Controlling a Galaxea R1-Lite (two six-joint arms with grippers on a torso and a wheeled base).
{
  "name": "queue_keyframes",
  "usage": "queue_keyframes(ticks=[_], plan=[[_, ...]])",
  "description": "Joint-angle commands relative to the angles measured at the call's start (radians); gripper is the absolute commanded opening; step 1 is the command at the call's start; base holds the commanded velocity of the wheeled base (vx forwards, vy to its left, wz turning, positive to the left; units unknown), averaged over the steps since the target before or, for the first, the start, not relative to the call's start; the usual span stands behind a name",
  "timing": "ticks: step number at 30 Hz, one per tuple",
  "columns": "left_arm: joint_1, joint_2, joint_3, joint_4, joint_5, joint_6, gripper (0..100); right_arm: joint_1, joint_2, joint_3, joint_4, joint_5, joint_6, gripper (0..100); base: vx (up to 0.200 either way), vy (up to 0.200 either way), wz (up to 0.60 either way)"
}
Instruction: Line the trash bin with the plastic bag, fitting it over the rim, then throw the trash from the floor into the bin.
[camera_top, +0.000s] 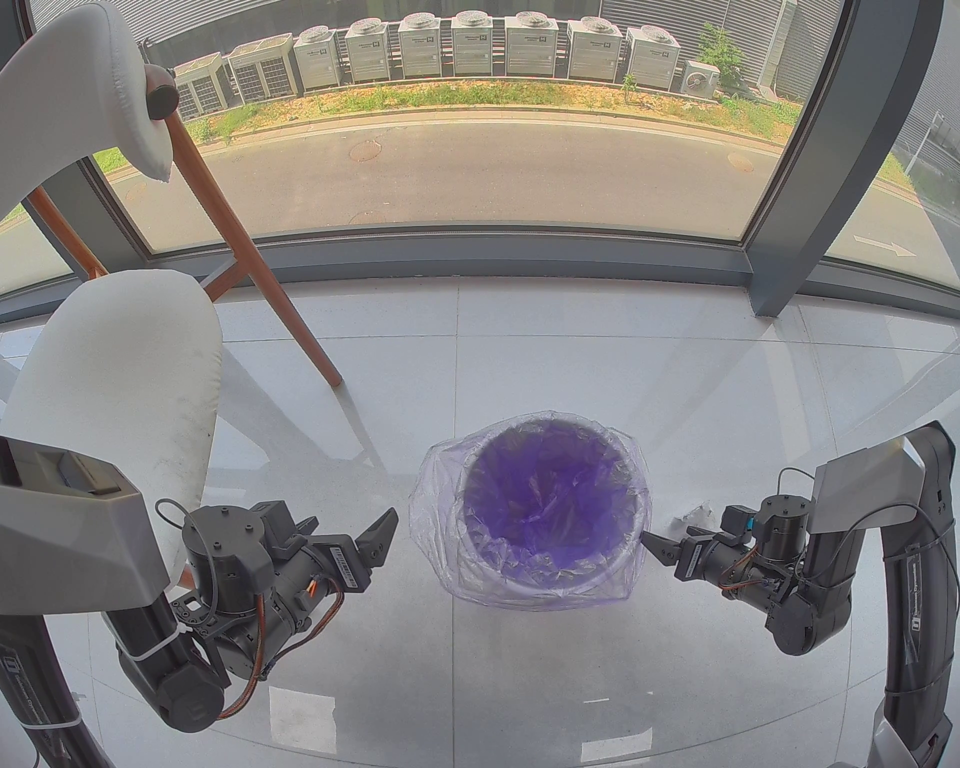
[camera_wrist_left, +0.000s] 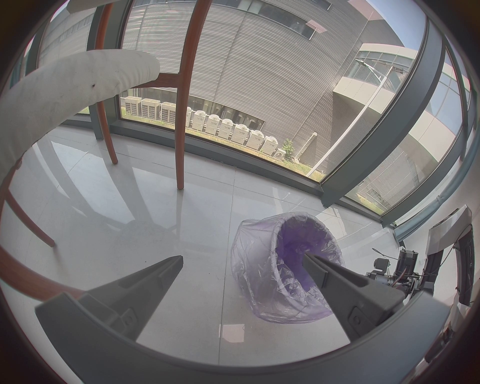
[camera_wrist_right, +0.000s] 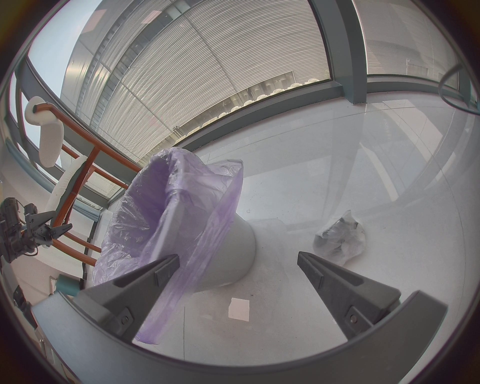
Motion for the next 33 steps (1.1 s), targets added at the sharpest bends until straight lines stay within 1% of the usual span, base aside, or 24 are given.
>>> queue_keyframes(ticks=[1,4,5,18,20,23,28,30,31,32,33], plan=[[0.0,0.001,0.005,-0.001,0.009,0.0,100,0.008,0.04,-0.03,-0.011,0.001,0.0,100,0.0,0.0,0.0],[0.0,0.003,0.009,-0.001,0.02,0.0,100,0.008,0.062,-0.048,-0.011,0.001,0.0,100,0.0,0.0,0.0],[0.002,0.003,0.009,-0.001,0.02,0.0,100,0.008,0.068,-0.053,-0.012,0.001,0.0,0,0.0,0.0,0.0],[0.0,0.009,0.012,-0.001,0.021,0.001,100,0.004,0.108,-0.071,-0.012,0.001,0.001,0,0.0,0.0,0.0],[-0.001,0.017,0.013,-0.001,0.021,0.001,100,0.005,0.128,-0.087,-0.011,-0.015,-0.002,0,0.0,0.0,0.0],[-0.003,0.038,0.012,-0.001,0.023,0.003,100,0.01,0.164,-0.125,-0.006,-0.058,-0.006,0,0.0,0.0,0.0],[-0.009,0.046,0.01,-0.001,0.029,0.003,100,0.019,0.151,-0.144,0.058,-0.084,-0.009,0,0.0,0.0,0.0],[-0.013,0.048,0.01,-0.001,0.033,0.003,100,0.021,0.148,-0.147,0.072,-0.111,-0.009,0,0.0,0.0,0.0],[-0.013,0.048,0.01,-0.001,0.035,0.003,100,0.021,0.148,-0.147,0.072,-0.114,-0.009,0,0.0,0.0,0.0],[-0.02,0.054,0.01,-0.001,0.044,0.003,100,0.022,0.146,-0.15,0.081,-0.144,-0.011,0,0.0,0.0,0.0],[-0.021,0.058,0.01,-0.001,0.049,0.003,100,0.022,0.146,-0.15,0.085,-0.145,-0.012,0,0.0,0.0,0.0]])
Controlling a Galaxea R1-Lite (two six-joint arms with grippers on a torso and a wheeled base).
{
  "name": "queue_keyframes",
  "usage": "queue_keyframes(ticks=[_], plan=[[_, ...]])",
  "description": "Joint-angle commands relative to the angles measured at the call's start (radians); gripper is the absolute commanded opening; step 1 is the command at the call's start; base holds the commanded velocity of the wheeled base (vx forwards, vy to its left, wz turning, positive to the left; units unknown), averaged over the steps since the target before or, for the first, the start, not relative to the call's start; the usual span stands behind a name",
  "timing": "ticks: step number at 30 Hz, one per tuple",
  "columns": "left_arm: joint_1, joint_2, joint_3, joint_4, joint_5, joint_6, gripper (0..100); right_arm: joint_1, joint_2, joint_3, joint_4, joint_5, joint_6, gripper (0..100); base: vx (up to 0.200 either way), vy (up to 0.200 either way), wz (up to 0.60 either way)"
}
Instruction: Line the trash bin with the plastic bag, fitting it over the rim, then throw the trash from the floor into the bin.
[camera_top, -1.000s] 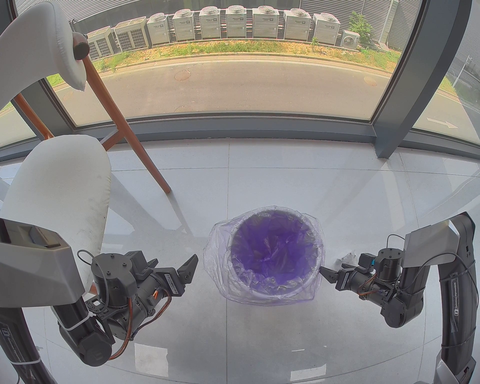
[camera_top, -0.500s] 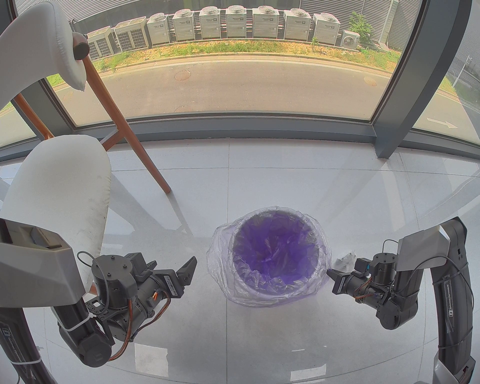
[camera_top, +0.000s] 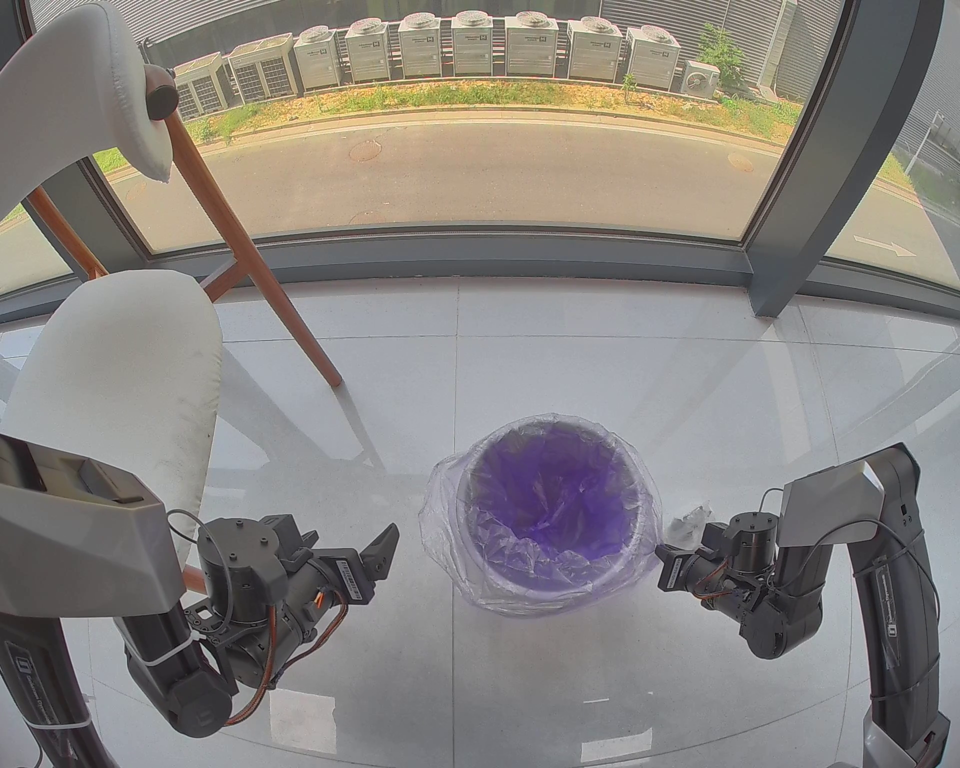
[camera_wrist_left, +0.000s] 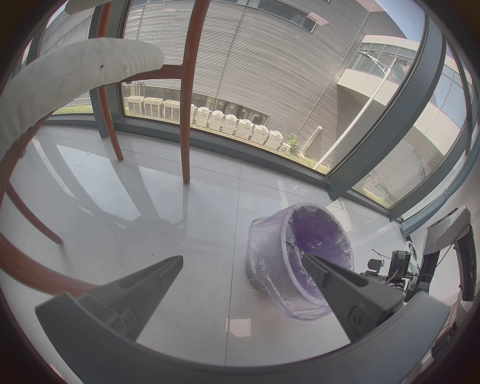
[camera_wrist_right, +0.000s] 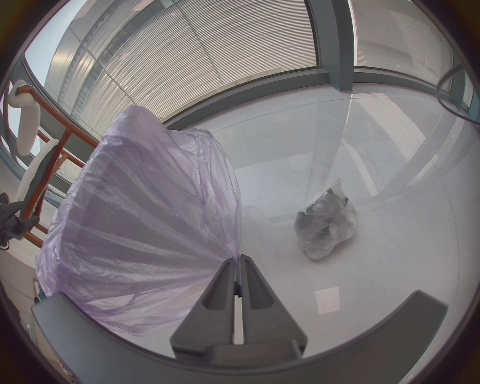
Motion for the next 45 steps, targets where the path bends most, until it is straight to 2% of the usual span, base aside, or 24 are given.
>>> queue_keyframes(ticks=[1,9,17,20,24,31,32,36,40,45], plan=[[-0.009,0.021,0.0,-0.001,0.01,-0.001,100,0.003,-0.001,-0.008,0.012,-0.018,-0.003,0,0.0,0.0,0.0],[-0.01,0.029,-0.003,-0.001,0.016,-0.001,100,0.008,-0.024,-0.022,0.097,-0.018,-0.03,0,0.0,0.0,0.0],[-0.01,0.029,0.002,-0.001,0.018,-0.001,100,0.046,-0.031,-0.02,0.128,0.004,-0.165,0,0.0,0.0,0.0],[-0.01,0.029,0.0,-0.001,0.016,-0.001,100,0.069,-0.031,-0.018,0.137,0.007,-0.174,0,0.0,0.0,0.0],[-0.01,0.029,-0.003,-0.001,0.016,-0.001,100,0.071,-0.059,-0.037,0.241,0.007,-0.176,0,0.0,0.0,0.0],[-0.033,0.062,-0.008,-0.001,0.015,-0.001,100,0.068,-0.064,-0.04,0.259,0.007,-0.174,0,0.0,0.0,0.0],[-0.033,0.062,-0.008,-0.001,0.015,-0.001,100,0.068,-0.064,-0.04,0.259,0.007,-0.174,100,0.0,0.0,0.0],[-0.039,0.088,-0.014,-0.001,0.009,-0.01,100,0.063,-0.067,-0.017,0.213,0.004,-0.161,100,0.0,0.0,0.0],[-0.03,0.082,-0.014,-0.001,-0.045,-0.017,100,0.045,-0.111,0.11,0.097,0.004,-0.119,100,0.0,0.0,0.0],[-0.026,0.102,-0.02,-0.001,-0.088,-0.096,100,0.037,-0.131,0.212,-0.081,0.002,-0.087,100,0.0,0.0,0.0]])
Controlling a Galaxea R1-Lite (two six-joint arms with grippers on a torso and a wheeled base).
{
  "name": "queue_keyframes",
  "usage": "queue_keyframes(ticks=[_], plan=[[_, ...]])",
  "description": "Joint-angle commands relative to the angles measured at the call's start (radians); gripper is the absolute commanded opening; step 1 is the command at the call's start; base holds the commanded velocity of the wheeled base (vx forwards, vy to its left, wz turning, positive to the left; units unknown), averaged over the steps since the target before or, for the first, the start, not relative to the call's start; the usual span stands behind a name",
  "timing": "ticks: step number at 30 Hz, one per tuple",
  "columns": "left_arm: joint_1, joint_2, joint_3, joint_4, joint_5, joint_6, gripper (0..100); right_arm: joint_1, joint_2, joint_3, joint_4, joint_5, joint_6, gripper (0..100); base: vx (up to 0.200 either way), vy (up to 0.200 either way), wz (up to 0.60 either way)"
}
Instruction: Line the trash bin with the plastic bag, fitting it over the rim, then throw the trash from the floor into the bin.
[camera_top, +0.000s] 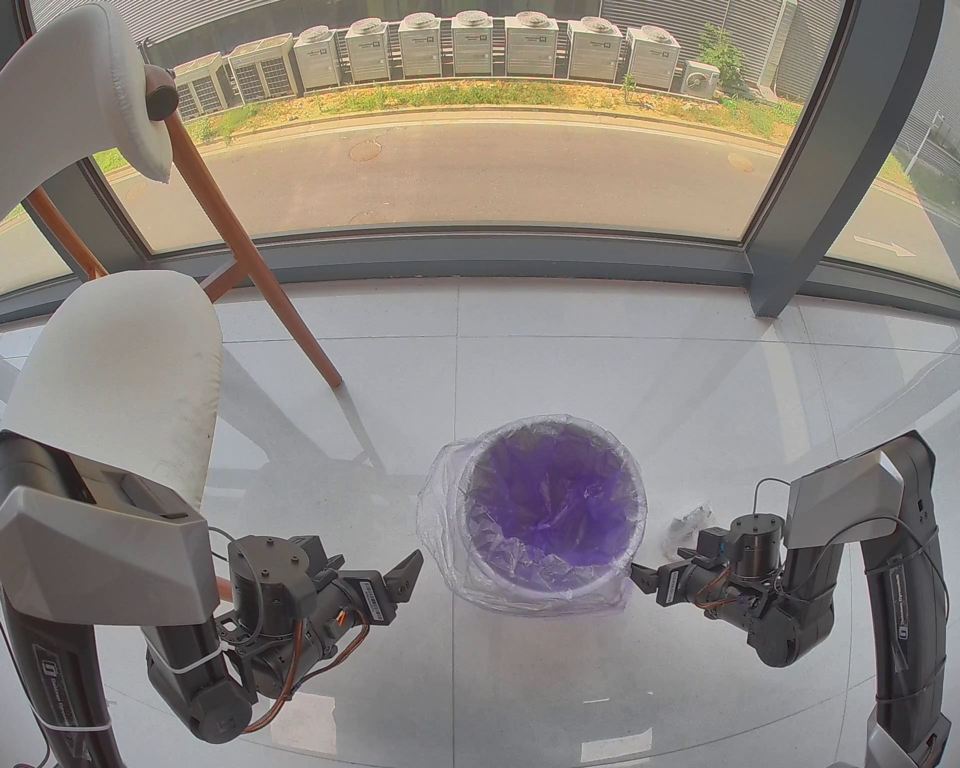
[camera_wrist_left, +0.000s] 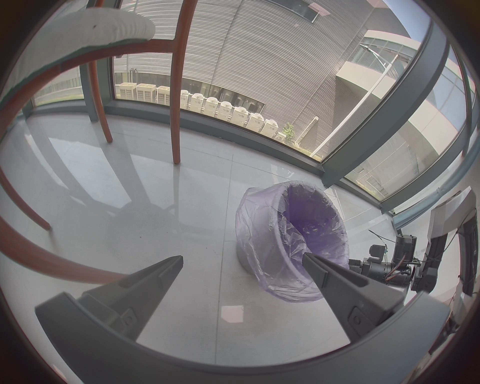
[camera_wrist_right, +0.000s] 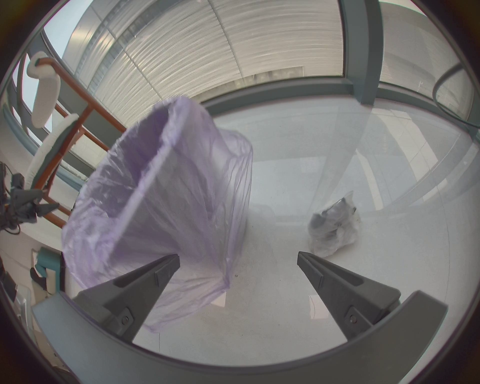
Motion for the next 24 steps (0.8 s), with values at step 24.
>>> queue_keyframes(ticks=[24], plan=[[0.049,0.38,-0.352,0.008,-0.087,-0.162,100,-0.038,-0.238,0.295,-0.112,-0.04,0.118,100,0.0,0.0,0.0]])
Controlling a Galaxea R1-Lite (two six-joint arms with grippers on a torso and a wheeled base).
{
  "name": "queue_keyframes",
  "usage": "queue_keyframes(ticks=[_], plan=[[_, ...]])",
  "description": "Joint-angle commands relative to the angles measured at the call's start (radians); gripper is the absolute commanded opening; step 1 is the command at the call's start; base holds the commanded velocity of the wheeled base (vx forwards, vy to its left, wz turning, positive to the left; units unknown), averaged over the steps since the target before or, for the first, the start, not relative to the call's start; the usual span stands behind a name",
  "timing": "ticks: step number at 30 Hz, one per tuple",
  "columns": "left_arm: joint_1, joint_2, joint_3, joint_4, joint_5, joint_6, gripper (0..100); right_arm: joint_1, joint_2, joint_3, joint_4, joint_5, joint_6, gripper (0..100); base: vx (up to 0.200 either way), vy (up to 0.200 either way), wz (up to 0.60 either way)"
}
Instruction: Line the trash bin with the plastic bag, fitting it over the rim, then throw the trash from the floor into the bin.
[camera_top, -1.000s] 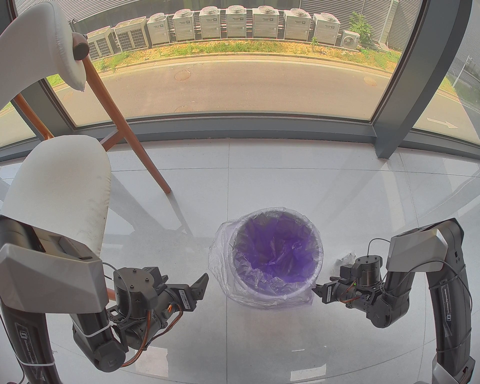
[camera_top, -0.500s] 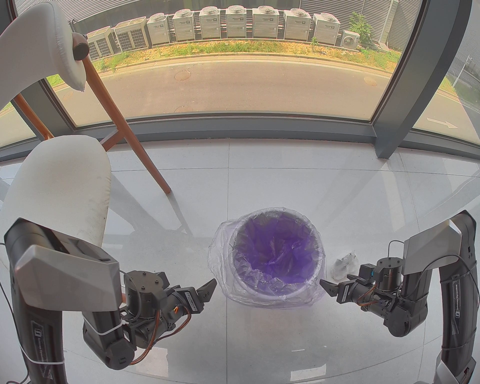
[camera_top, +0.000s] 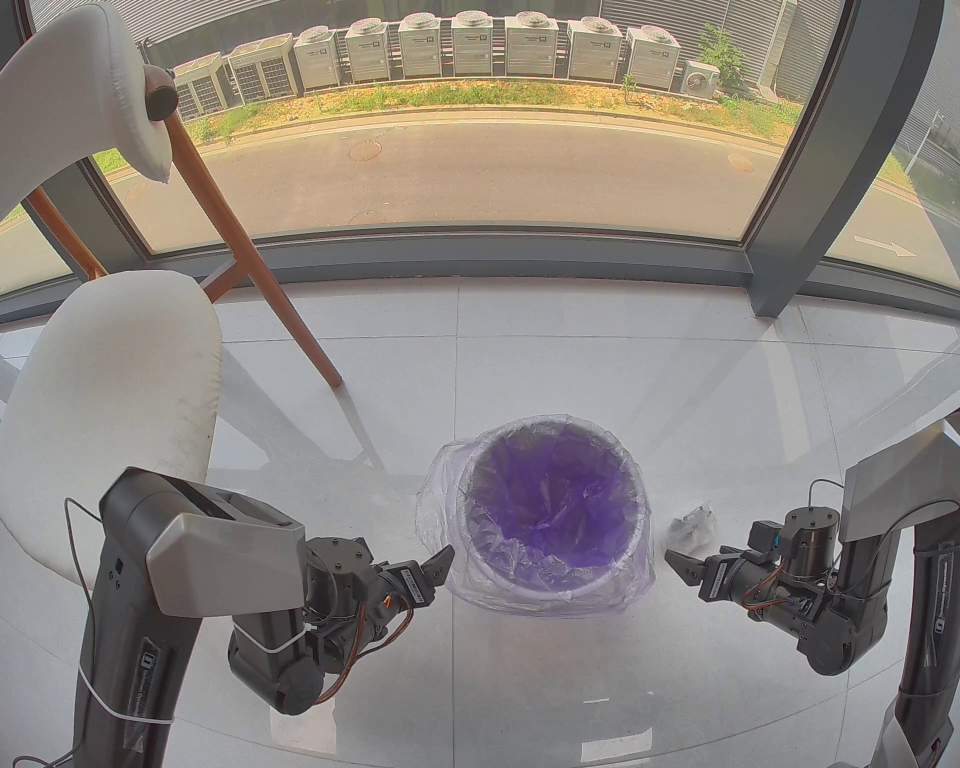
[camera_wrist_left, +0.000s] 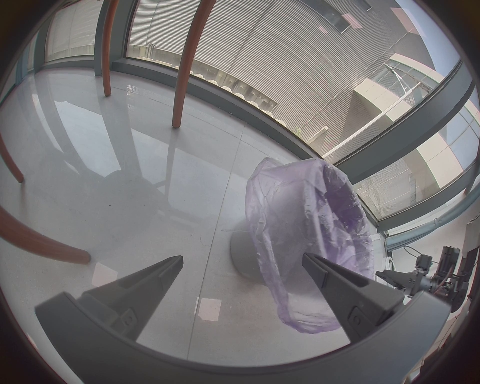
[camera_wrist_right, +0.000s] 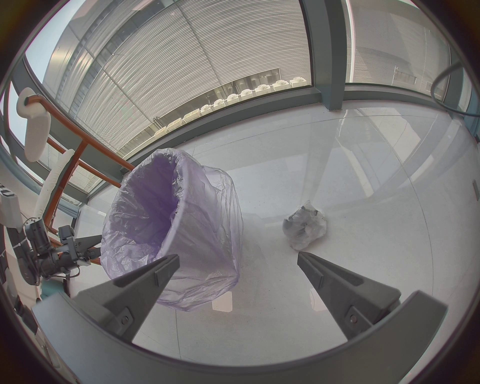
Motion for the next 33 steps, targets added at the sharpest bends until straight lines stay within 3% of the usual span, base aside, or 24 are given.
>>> queue_keyframes(ticks=[1,3,4,14,25,33], plan=[[0.004,0.062,-0.048,0.009,0.0,-0.001,100,0.0,-0.03,0.02,-0.015,-0.003,0.003,100,0.0,0.0,0.0],[0.007,0.063,-0.069,0.024,0.0,-0.003,100,0.0,-0.03,0.018,-0.015,-0.003,0.003,100,0.0,0.0,0.0],[0.012,0.063,-0.083,0.032,0.0,-0.003,0,0.0,-0.03,0.018,-0.013,-0.003,0.003,100,0.0,0.0,0.0],[0.019,0.068,-0.202,0.123,0.0,-0.009,0,0.0,-0.028,0.021,-0.013,-0.003,0.003,100,0.0,0.0,0.0],[0.021,0.146,-0.25,0.167,0.013,0.01,0,0.0,-0.024,0.023,-0.013,-0.003,0.003,100,0.0,0.0,0.0],[0.021,0.132,-0.273,0.285,0.016,0.021,0,0.0,-0.022,0.033,-0.013,-0.004,0.003,100,0.0,0.0,0.0]])
